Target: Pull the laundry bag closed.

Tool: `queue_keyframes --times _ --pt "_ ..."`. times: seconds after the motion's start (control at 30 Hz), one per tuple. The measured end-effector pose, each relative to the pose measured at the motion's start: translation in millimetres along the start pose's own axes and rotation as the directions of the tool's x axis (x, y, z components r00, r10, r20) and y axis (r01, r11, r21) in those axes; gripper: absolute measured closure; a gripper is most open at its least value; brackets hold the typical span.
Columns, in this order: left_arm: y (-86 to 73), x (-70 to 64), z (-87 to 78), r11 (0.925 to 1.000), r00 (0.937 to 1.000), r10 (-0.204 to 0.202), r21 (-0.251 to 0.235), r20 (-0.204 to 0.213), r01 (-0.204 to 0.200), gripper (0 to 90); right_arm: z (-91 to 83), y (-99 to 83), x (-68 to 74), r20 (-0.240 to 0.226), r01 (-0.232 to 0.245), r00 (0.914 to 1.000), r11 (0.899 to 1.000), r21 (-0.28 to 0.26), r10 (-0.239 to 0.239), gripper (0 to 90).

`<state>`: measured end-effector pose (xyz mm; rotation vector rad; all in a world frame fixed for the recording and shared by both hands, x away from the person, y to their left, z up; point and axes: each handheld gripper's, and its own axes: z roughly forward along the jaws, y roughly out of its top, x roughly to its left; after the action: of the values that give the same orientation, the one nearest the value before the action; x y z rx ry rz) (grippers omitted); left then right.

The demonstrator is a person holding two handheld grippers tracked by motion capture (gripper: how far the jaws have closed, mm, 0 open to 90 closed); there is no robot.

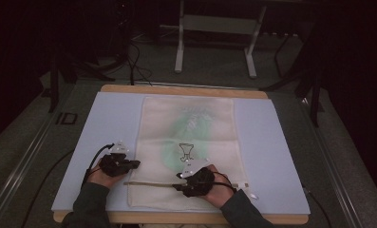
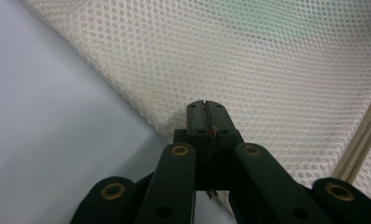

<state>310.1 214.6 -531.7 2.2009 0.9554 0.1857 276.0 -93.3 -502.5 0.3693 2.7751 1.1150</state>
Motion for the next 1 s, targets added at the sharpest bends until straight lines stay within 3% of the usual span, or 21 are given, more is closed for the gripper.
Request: queue_keyframes --times 0.63,1.0 --pt "0.1 -0.9 0.4 1.0 1.0 -0.001 -0.001 0.004 0.001 89.4 38.6 30.4 15.1 -0.058 0.068 0.996 0.998 -0.007 -0.069 64.7" --pt "0.5 0.3 -1.8 1.0 1.0 -0.002 0.003 0.007 0.002 89.5 63.4 48.2 22.7 -0.079 0.081 0.9936 0.997 -0.012 -0.081 70.5"
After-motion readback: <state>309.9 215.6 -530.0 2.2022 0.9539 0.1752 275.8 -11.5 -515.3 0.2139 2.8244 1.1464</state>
